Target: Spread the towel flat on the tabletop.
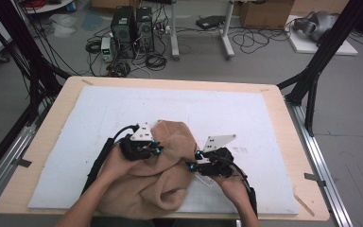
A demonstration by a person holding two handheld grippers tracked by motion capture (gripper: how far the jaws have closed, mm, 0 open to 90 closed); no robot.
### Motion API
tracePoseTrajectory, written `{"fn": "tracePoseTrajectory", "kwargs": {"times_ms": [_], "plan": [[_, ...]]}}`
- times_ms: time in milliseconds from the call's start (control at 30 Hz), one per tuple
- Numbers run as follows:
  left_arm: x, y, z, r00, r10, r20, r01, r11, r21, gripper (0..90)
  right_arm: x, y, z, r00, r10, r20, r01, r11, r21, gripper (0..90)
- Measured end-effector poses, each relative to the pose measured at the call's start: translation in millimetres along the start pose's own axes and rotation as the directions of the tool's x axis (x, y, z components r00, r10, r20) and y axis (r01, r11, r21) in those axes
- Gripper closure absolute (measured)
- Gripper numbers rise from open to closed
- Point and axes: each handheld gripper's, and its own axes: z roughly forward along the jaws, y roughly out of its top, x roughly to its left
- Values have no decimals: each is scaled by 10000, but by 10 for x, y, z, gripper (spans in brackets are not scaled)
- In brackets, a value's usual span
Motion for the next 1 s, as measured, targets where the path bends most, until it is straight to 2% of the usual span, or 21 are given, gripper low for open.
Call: {"fn": "tracePoseTrajectory", "kwargs": {"times_ms": [33,67,100,133,267,333,467,567,633,767,833,900,933,1000], "plan": [[-38,-23,-88,9999,94,-119,-94,9999,-35,818,20,10,-9,10000,-85,-32,85,9999,-71,641],[-38,-23,-88,9999,94,-119,-94,9999,-35,819,37,22,-17,9998,-182,-82,181,9997,-139,631],[-78,-52,-174,9995,223,-216,-224,9997,-38,819,56,35,-26,9997,-218,-111,216,9995,-223,625],[-162,-115,-332,9980,468,-433,-468,9989,-3,820,70,53,-38,9997,-223,-91,221,9993,-295,624],[-261,-276,-618,9956,467,-811,-486,9986,-217,824,77,128,-110,9996,-288,18,289,9974,-661,611],[-288,-366,-728,9965,400,-739,-430,9983,-400,825,58,167,-128,9996,-264,120,272,9968,-748,600],[-315,-504,-833,9965,285,-787,-317,9987,-393,835,-21,274,-53,9997,-173,176,185,9971,-732,552],[-310,-557,-845,9970,261,-726,-292,9987,-419,835,-92,390,52,9999,27,101,-18,9960,-896,501],[-316,-570,-829,9975,224,-669,-257,9985,-488,835,-126,488,112,10000,-37,76,44,9954,-960,499],[-320,-574,-805,9972,474,-575,-493,9983,-320,837,-194,654,245,9994,-332,23,333,9980,-540,512],[-314,-581,-820,9972,478,-581,-496,9983,-295,837,-218,672,340,9990,-347,-299,339,9991,-244,514],[-303,-606,-852,9973,370,-637,-392,9986,-342,838,-209,648,451,9970,-379,-674,404,9986,355,514],[-294,-620,-876,9970,339,-689,-360,9989,-307,838,-185,622,502,9954,-411,-866,462,9972,581,532],[-291,-648,-927,9967,264,-773,-288,9991,-299,839,-99,555,578,9912,-643,-1155,751,9929,920,630]]}}
